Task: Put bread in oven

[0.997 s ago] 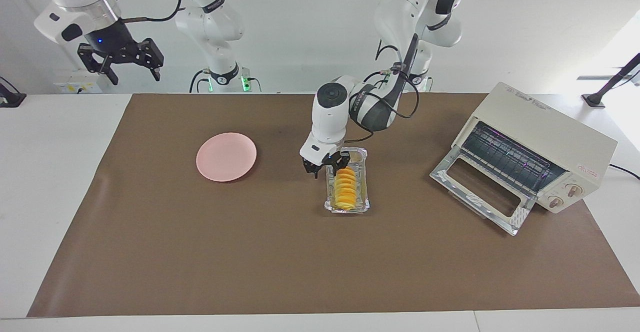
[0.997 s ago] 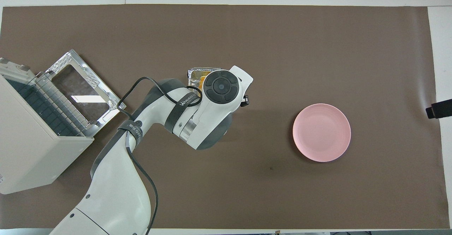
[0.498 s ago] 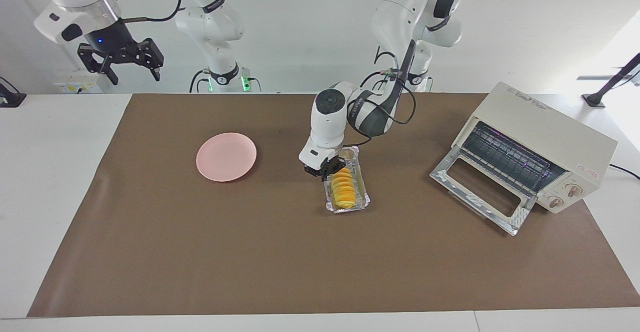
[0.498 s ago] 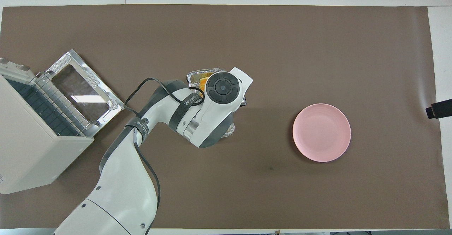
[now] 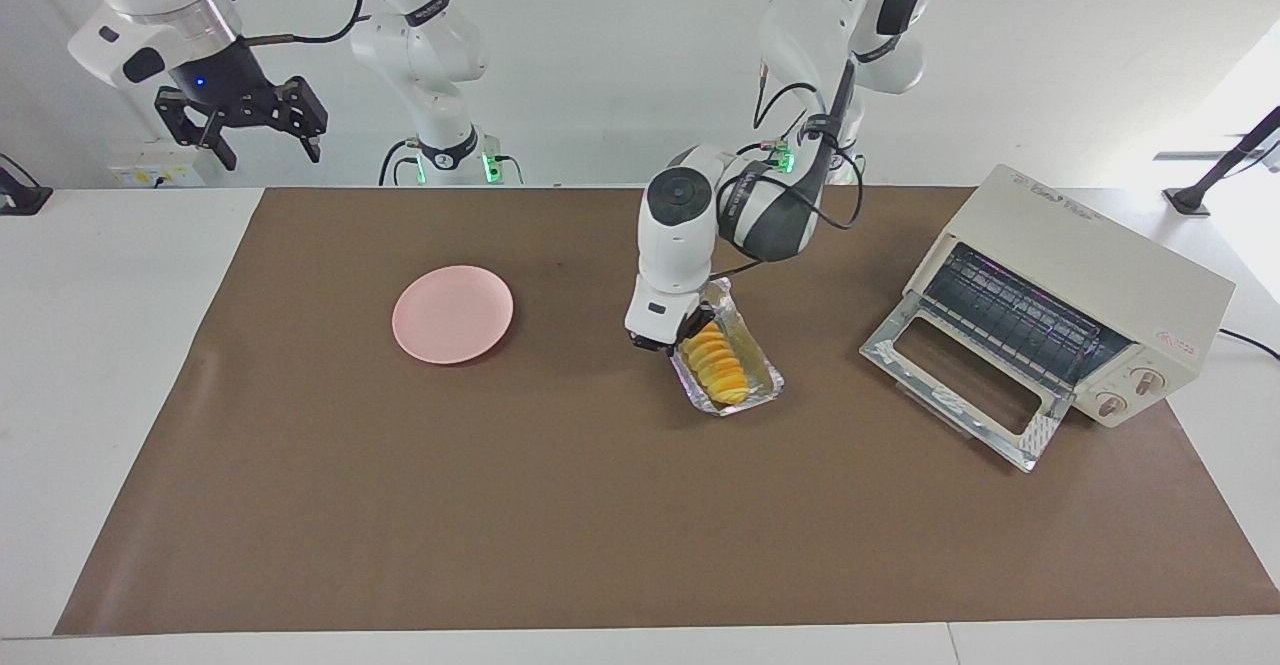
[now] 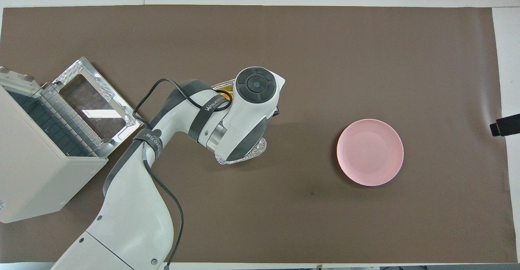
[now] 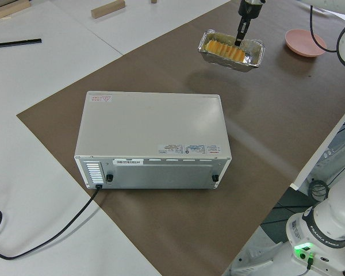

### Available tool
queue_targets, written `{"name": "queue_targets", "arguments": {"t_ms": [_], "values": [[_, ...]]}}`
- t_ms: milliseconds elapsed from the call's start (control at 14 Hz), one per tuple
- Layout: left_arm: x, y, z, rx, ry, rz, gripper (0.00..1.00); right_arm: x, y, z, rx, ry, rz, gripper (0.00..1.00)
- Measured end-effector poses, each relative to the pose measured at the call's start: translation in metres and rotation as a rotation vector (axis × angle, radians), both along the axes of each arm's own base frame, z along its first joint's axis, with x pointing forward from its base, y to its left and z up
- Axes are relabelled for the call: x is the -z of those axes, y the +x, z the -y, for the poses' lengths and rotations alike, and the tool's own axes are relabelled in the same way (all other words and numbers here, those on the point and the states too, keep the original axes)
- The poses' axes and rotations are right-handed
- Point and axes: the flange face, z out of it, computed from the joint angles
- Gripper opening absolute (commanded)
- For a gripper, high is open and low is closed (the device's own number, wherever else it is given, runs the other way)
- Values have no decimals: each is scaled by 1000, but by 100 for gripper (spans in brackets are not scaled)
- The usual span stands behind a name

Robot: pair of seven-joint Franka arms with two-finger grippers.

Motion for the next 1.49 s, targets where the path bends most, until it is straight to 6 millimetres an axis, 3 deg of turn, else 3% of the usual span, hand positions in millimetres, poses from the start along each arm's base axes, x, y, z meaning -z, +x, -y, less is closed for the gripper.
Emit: {"name": "queue_targets", "arguments": {"t_ms": [142, 214, 356, 427, 783, 1139, 1495], "values": [[-31, 31, -95, -139, 11, -5, 0, 0, 0, 0, 0, 0, 0, 100], [-34, 42, -135, -193, 20, -6, 0, 0, 0, 0, 0, 0, 0, 100], [-27, 56, -201, -264, 38, -21, 0, 0, 0, 0, 0, 0, 0, 100], [-19, 58, -224, -284, 44, -38, 0, 0, 0, 0, 0, 0, 0, 100], [3, 55, -272, -349, 58, -84, 0, 0, 0, 0, 0, 0, 0, 100], [7, 50, -356, -364, 98, -88, 0, 0, 0, 0, 0, 0, 0, 100], [35, 24, -393, -319, 92, -118, 0, 0, 0, 0, 0, 0, 0, 100]]}}
